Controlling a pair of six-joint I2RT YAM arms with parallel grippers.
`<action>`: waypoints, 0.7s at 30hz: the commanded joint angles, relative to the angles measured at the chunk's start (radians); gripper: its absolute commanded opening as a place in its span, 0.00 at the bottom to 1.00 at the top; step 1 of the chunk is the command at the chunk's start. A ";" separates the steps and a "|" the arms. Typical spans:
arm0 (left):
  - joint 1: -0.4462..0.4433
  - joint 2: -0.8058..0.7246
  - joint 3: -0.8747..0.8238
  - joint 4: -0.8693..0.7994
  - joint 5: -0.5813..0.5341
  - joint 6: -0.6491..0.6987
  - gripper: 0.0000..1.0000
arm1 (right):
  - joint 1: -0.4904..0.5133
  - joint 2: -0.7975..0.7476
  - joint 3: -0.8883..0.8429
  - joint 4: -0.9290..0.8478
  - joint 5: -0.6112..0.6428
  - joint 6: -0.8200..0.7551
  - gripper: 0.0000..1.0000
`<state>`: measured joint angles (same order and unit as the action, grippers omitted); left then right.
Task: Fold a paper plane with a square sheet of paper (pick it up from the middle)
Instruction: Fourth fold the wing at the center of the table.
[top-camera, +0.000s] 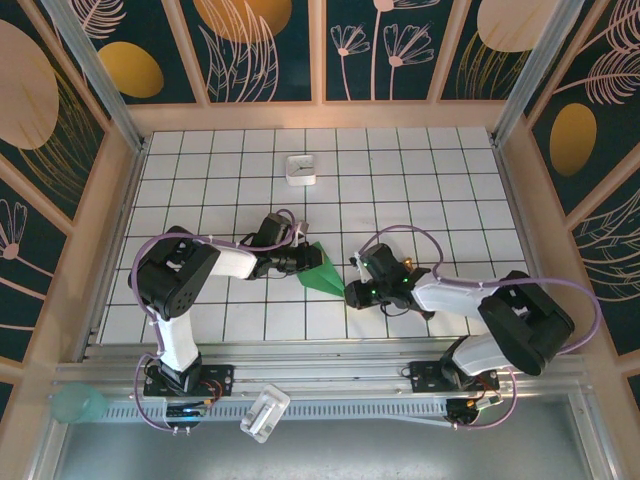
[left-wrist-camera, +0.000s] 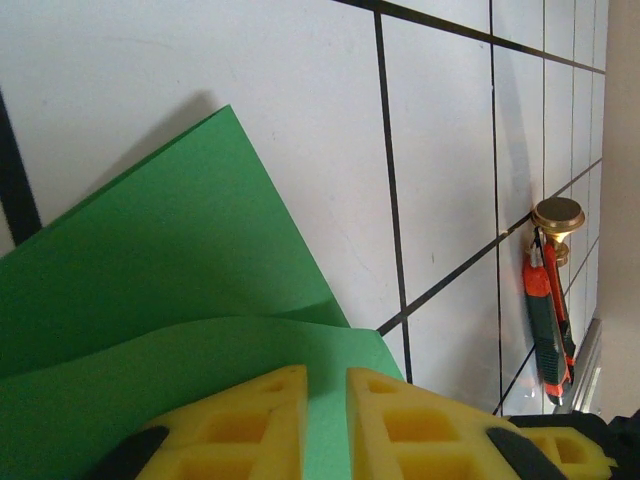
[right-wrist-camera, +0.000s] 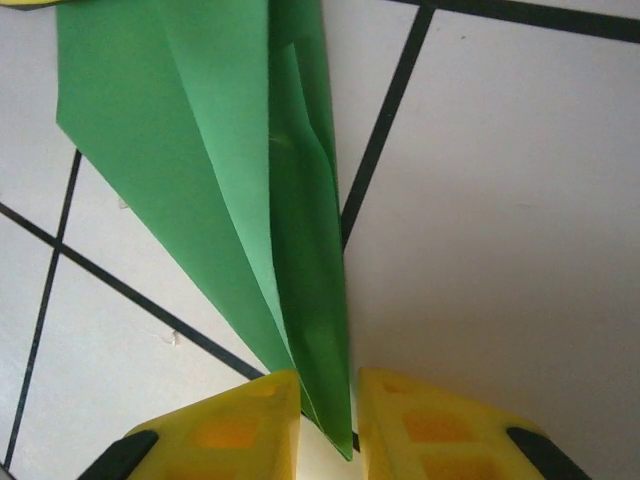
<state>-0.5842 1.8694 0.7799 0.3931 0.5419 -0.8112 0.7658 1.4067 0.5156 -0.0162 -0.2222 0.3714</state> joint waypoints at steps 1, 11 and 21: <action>0.017 0.042 -0.016 -0.119 -0.062 0.032 0.20 | 0.005 0.025 0.026 -0.020 0.032 -0.018 0.20; 0.018 0.039 -0.015 -0.119 -0.063 0.031 0.20 | -0.020 0.029 -0.001 0.014 -0.033 0.010 0.14; 0.017 0.039 -0.014 -0.122 -0.063 0.031 0.20 | -0.041 0.028 -0.017 0.026 -0.068 0.023 0.13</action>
<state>-0.5842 1.8694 0.7799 0.3927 0.5419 -0.8112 0.7303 1.4212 0.5201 -0.0158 -0.2680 0.3809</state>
